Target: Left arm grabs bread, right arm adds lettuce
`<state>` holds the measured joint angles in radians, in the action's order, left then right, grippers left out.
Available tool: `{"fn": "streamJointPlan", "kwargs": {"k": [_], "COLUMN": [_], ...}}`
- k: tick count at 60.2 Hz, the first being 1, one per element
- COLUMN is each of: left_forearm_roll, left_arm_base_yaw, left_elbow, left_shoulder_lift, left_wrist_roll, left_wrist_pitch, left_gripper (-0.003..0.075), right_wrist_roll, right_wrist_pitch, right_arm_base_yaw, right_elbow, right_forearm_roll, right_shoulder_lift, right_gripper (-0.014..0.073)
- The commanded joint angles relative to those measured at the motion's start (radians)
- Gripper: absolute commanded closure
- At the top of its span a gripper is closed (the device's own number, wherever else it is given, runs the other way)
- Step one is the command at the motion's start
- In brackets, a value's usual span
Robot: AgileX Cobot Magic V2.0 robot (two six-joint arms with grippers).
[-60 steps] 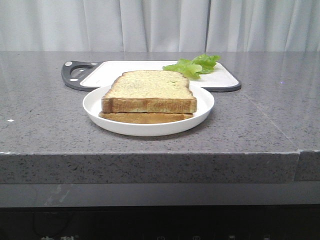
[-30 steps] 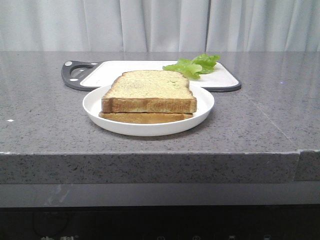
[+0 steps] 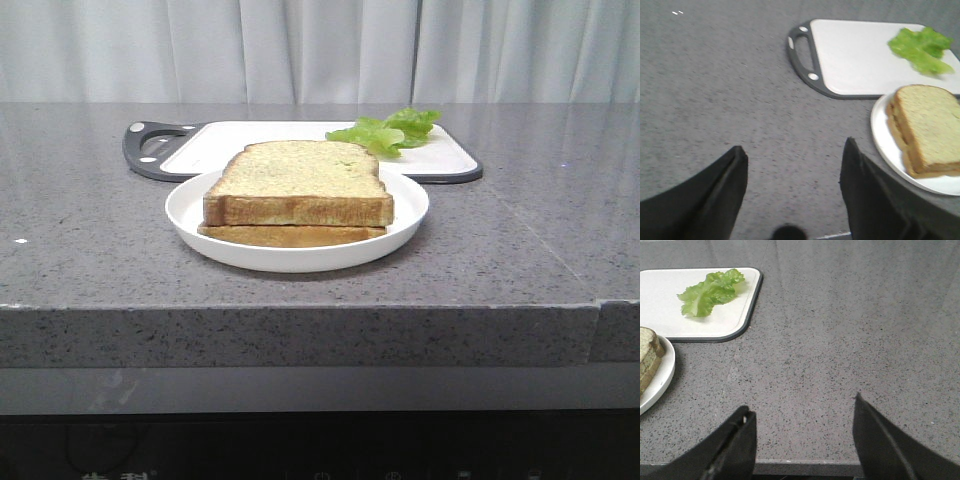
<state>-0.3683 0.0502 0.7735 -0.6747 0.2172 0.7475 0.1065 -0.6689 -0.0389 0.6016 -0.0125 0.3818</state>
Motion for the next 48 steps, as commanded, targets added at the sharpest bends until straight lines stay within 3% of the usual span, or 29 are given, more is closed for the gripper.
{"fn": "streamJointPlan", "kwargs": {"k": [1, 15, 34, 48], "left_forearm_roll": [-0.189, -0.417, -0.423, -0.433], "left_arm_base_yaw": [-0.006, 0.039, 0.23, 0.278], "left_elbow": [0.068, 0.143, 0.297, 0.436], "left_shoulder_lift": [-0.077, -0.303, -0.594, -0.783], "left_wrist_roll": [0.106, 0.274, 0.281, 0.22], "left_wrist_pitch": [-0.003, 0.055, 0.051, 0.13], "left_gripper": [0.0331, 0.0352, 0.0352, 0.0352], "right_wrist_roll": [-0.008, -0.008, -0.008, -0.008], "right_wrist_pitch": [0.068, 0.071, 0.082, 0.082], "right_arm_base_yaw": [0.007, 0.007, 0.007, 0.007], "right_elbow": [0.025, 0.025, 0.025, 0.025], "right_forearm_roll": [0.0, 0.0, 0.0, 0.0], "right_shoulder_lift": [0.017, 0.017, 0.017, 0.017], "right_gripper": [0.0136, 0.0136, 0.0136, 0.0136]}}
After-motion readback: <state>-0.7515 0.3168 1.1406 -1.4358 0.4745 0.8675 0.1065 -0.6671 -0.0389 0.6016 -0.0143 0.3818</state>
